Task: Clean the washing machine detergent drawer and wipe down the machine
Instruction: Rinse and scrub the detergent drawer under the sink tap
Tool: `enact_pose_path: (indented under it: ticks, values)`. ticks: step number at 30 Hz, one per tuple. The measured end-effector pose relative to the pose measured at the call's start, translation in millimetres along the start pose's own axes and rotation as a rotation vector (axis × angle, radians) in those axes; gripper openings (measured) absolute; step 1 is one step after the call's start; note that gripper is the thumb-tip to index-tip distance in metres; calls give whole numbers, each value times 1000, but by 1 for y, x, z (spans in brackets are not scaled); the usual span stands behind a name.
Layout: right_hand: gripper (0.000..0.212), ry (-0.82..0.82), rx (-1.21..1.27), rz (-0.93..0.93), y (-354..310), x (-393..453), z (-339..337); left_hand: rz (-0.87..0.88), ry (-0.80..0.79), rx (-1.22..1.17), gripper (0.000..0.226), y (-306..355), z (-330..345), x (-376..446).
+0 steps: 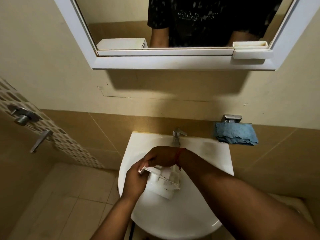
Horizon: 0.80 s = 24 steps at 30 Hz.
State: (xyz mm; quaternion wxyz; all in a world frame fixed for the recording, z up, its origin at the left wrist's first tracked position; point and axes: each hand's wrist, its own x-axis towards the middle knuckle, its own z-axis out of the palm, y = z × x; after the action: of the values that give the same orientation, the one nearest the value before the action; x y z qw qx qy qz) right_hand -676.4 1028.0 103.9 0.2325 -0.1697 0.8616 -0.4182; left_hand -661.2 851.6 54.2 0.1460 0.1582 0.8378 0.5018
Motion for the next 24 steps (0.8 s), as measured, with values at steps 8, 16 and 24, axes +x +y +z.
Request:
enact_pose_path:
  ticks: [8, 16, 24]
  values:
    - [21, 346, -137, -73, -17, -52, 27, 55, 242, 290, 62, -10, 40, -17]
    - [35, 917, -310, 568, 20, -112, 91, 8, 215, 375, 79, -1, 64, -45]
    - [36, 920, 443, 614, 60, -103, 98, 20, 157, 432, 60, 0, 84, -46]
